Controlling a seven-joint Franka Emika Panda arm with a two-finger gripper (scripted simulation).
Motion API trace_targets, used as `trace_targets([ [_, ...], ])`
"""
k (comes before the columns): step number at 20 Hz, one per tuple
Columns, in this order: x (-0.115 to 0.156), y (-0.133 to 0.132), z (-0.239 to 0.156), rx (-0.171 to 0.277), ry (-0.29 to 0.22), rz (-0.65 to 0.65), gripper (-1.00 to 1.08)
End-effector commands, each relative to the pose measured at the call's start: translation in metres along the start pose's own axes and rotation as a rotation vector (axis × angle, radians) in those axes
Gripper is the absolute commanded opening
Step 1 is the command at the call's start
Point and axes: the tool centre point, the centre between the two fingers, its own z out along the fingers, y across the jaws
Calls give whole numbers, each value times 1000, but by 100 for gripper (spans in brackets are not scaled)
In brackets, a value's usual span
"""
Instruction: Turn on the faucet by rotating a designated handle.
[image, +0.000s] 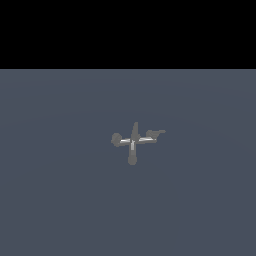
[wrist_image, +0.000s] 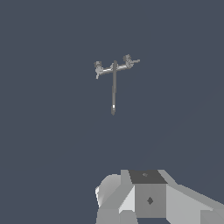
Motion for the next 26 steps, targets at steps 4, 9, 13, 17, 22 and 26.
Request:
trace_targets([
  [4,1,-1,2,0,0,5,-100],
  [9,9,-4,13,0,-1,39,-100],
  [13,20,-10,29,0,-3,89,-100],
  [17,36,-16,51,0,-6,157,-100],
  [22,62,-23,86,1,-9,264,-100],
  [26,86,-28,117,1,-13,360,-100],
])
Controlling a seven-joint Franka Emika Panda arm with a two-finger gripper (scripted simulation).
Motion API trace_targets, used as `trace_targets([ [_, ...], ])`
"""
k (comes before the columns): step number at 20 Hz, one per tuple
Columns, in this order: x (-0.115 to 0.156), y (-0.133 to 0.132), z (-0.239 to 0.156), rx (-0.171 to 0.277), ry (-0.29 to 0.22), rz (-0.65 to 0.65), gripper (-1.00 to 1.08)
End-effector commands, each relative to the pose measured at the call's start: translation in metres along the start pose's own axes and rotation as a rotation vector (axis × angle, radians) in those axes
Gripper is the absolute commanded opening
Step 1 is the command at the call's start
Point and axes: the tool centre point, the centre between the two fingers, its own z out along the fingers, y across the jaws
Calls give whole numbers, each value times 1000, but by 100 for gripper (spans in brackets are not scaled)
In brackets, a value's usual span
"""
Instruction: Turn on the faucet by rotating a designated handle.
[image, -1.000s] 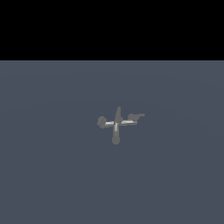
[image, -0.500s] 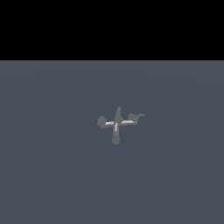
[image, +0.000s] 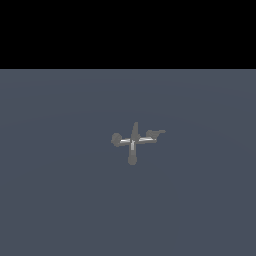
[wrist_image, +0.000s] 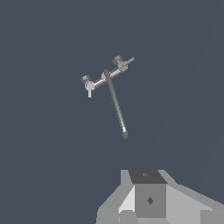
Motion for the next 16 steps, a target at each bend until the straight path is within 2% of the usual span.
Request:
trace_targets([
  [1,14,-7,20,1,-2,62,-100],
  [16,96,-29,127,2,-14,389,-100],
])
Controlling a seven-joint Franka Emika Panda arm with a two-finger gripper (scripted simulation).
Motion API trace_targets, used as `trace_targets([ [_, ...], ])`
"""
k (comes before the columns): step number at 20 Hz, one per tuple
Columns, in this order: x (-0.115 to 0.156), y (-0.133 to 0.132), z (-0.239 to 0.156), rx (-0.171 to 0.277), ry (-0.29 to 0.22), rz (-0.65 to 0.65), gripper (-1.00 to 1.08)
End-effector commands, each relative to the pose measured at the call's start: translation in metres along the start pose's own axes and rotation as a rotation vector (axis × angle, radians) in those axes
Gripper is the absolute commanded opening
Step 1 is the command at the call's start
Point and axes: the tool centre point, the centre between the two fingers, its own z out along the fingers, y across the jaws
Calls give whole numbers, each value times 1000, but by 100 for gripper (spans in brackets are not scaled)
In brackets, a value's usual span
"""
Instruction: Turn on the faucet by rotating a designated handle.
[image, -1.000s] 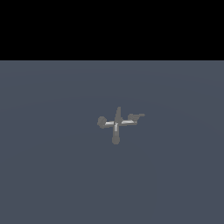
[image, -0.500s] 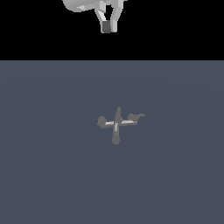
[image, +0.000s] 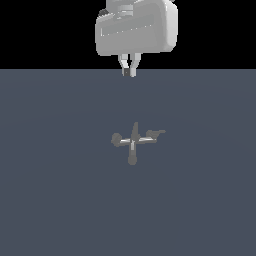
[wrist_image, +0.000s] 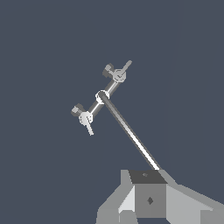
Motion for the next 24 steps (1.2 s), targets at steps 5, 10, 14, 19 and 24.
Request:
trace_targets([
  [5,33,-14,44,0,-4,137,-100],
  [10,61,-21,79,-2,-6,243,-100],
  [14,84,-25,107,-4,-8,330,-100],
  [19,114,-27,142,-6,-10,442,-100],
  [24,143,-25,176,-7,-12,550,-100],
])
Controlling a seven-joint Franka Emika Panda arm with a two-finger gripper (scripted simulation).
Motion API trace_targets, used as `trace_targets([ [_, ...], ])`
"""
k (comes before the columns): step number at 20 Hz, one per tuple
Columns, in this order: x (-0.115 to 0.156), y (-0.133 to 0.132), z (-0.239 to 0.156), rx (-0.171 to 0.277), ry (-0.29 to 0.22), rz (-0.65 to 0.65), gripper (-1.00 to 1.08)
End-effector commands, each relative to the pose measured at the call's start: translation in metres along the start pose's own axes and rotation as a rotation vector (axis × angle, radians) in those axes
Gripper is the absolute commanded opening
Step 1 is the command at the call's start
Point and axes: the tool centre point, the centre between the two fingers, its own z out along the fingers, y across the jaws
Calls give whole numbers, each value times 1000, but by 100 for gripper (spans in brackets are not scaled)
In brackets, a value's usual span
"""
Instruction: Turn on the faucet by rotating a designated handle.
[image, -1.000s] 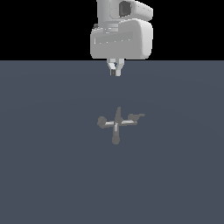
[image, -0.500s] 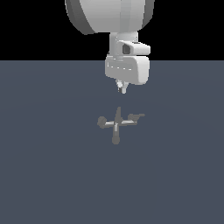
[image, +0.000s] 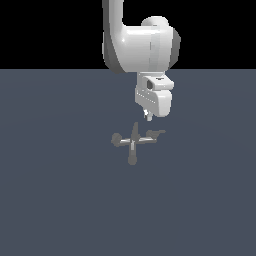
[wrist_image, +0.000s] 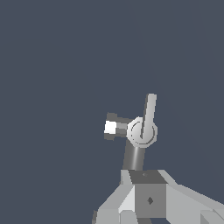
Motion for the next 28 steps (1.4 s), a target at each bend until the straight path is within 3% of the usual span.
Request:
trace_targets([
  [1,13,-6,16,0,0,52,-100],
  [13,50,-19,58,0,-7,194,-100],
  [28,53,-16,59,0,-8,196,-100],
])
